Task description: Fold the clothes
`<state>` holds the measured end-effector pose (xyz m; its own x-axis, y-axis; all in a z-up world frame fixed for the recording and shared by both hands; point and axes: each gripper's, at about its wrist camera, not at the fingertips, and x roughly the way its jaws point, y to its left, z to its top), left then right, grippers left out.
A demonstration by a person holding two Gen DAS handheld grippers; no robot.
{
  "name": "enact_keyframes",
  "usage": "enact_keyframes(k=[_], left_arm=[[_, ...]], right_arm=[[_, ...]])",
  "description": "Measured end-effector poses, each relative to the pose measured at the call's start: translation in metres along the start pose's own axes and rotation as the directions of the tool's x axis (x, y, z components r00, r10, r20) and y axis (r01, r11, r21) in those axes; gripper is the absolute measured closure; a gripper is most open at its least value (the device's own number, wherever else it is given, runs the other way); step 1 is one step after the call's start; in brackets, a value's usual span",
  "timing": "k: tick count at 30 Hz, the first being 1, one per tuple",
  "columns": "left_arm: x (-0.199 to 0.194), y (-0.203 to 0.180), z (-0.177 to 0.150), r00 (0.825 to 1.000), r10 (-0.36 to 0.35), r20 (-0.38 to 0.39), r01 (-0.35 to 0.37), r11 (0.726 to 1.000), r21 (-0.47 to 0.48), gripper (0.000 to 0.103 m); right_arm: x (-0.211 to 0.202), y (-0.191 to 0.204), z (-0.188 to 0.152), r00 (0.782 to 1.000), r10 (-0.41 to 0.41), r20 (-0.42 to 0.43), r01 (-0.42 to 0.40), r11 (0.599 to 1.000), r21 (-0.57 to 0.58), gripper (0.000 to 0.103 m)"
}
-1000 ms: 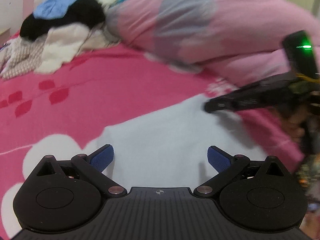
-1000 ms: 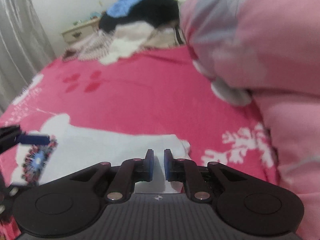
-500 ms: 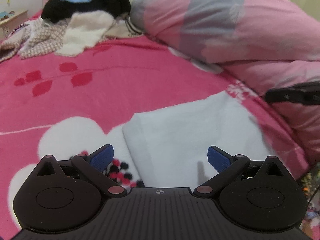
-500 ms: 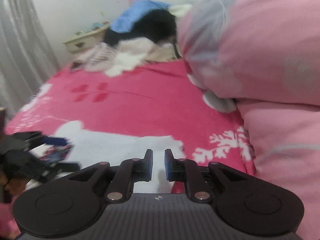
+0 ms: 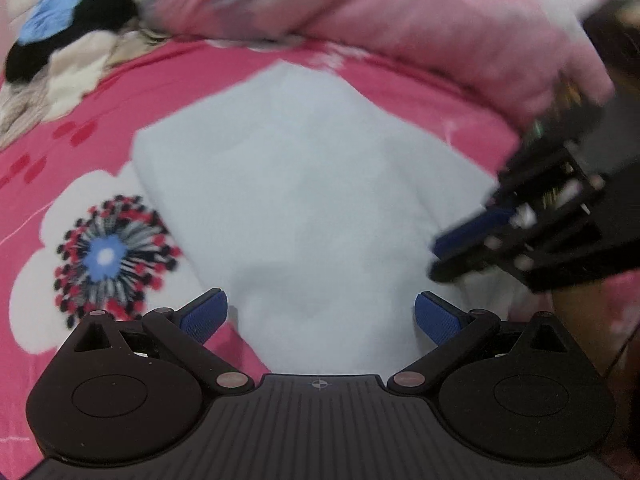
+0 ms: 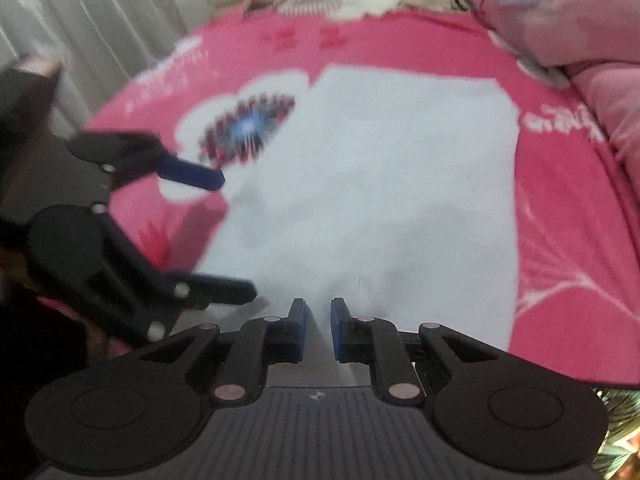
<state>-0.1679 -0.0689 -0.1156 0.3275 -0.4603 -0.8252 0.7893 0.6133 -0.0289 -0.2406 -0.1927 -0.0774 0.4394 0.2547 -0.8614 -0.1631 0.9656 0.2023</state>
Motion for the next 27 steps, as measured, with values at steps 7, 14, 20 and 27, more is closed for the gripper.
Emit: enact_keyframes(k=[7,14,20,27], left_arm=[[0.022,-0.005,-0.006,0.996,0.02,-0.082,-0.022,1.0,-0.022,0.001],[0.026,-0.003,-0.007,0.996,0.022,-0.084,-0.025,0.999,-0.031,0.0],[0.026,-0.005,-0.008,0.996,0.023,-0.088,-0.026,0.999,-0.043,0.0],[0.024,-0.006,-0.008,0.996,0.023,-0.092,-0.028,0.998,-0.05,0.0]], right_arm=[[0.019,-0.002,-0.006,1.0,-0.017,-0.016,0.017,1.0,0.012,0.087],[0.019,0.0,-0.01,0.999,-0.031,-0.011,0.031,0.999,0.01,0.087],[0.018,0.002,-0.01,0.999,-0.044,-0.012,0.044,0.999,0.017,0.087],[0.017,0.002,-0.011,0.999,-0.047,-0.015,0.047,0.999,0.026,0.087]])
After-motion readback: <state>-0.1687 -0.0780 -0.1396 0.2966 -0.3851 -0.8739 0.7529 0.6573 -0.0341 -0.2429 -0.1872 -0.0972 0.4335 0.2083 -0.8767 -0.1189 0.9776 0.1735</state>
